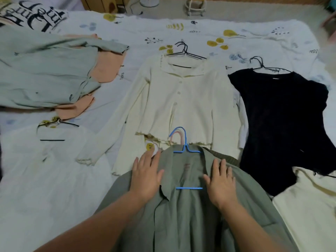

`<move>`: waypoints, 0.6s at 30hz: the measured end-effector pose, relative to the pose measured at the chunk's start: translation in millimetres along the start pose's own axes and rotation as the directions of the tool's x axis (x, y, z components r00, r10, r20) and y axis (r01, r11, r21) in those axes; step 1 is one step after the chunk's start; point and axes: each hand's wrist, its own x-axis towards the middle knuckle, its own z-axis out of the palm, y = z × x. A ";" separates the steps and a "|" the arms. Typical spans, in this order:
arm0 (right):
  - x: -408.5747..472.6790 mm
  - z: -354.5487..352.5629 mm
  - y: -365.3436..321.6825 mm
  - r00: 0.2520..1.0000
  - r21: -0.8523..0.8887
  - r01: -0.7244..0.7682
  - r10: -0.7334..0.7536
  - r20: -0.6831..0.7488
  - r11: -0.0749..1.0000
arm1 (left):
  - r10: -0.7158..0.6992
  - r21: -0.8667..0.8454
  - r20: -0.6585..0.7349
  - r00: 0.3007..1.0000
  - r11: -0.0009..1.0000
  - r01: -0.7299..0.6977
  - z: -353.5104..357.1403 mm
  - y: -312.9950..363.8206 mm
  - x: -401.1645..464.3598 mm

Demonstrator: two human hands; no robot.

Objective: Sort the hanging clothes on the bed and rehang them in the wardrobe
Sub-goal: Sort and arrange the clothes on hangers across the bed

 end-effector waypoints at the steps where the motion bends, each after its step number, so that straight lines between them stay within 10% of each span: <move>1: -0.9 0.8 0.0 1.000 -0.023 0.001 -0.001 -0.003 1.000 | 0.065 0.061 0.058 0.996 0.996 -0.068 5.5 -3.3 -6.9; 9: -5.6 -21.3 -10.7 0.998 0.010 -0.005 0.005 0.060 1.000 | 0.042 0.069 0.462 0.886 0.994 -0.083 -22.9 4.6 -3.2; 18: -46.0 -41.1 -74.4 0.968 -0.127 0.250 -0.242 0.072 0.960 | 0.021 -0.146 0.371 0.929 0.989 0.036 -103.8 -9.2 -22.0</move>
